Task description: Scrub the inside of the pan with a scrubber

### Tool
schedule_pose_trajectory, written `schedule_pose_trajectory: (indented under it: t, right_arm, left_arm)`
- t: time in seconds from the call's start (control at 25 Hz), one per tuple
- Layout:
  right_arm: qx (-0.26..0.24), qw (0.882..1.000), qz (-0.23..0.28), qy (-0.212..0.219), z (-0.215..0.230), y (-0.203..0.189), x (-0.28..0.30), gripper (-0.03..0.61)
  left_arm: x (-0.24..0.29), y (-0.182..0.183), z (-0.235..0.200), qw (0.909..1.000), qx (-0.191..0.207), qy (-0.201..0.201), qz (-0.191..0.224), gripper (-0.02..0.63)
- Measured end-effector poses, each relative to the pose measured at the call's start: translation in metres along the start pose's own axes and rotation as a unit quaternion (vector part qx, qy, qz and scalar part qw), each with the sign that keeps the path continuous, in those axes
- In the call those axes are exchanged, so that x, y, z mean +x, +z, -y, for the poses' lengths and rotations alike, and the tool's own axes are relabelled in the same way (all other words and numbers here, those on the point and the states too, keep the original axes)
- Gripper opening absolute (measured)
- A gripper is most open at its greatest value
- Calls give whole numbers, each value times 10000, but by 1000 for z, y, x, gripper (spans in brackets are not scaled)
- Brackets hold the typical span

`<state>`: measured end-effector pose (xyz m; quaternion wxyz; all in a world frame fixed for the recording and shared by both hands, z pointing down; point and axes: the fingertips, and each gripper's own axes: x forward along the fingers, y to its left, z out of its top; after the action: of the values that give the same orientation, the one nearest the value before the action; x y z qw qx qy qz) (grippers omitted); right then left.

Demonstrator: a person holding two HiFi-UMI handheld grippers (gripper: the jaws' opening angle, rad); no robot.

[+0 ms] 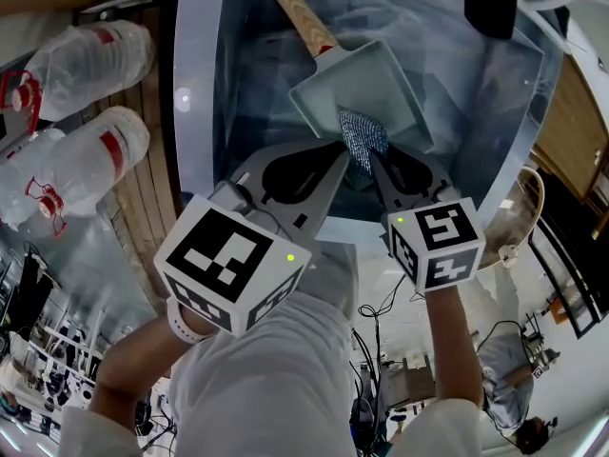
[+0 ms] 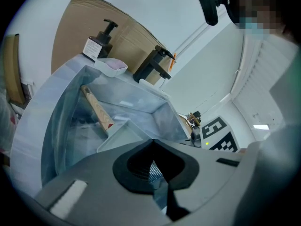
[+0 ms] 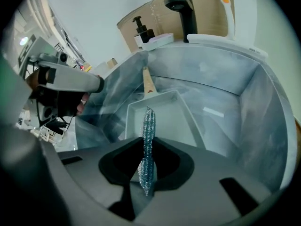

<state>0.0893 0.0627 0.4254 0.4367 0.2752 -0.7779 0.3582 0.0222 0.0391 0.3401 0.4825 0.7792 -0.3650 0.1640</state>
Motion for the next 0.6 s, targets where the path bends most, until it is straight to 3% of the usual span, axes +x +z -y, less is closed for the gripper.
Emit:
schedule_pose_trajectory:
  t: [0.6]
  right_arm:
    - [-88, 9986, -15, -522, 39, 7, -11, 57]
  left_arm:
    - [-1, 0, -2, 10000, 11, -32, -35, 5]
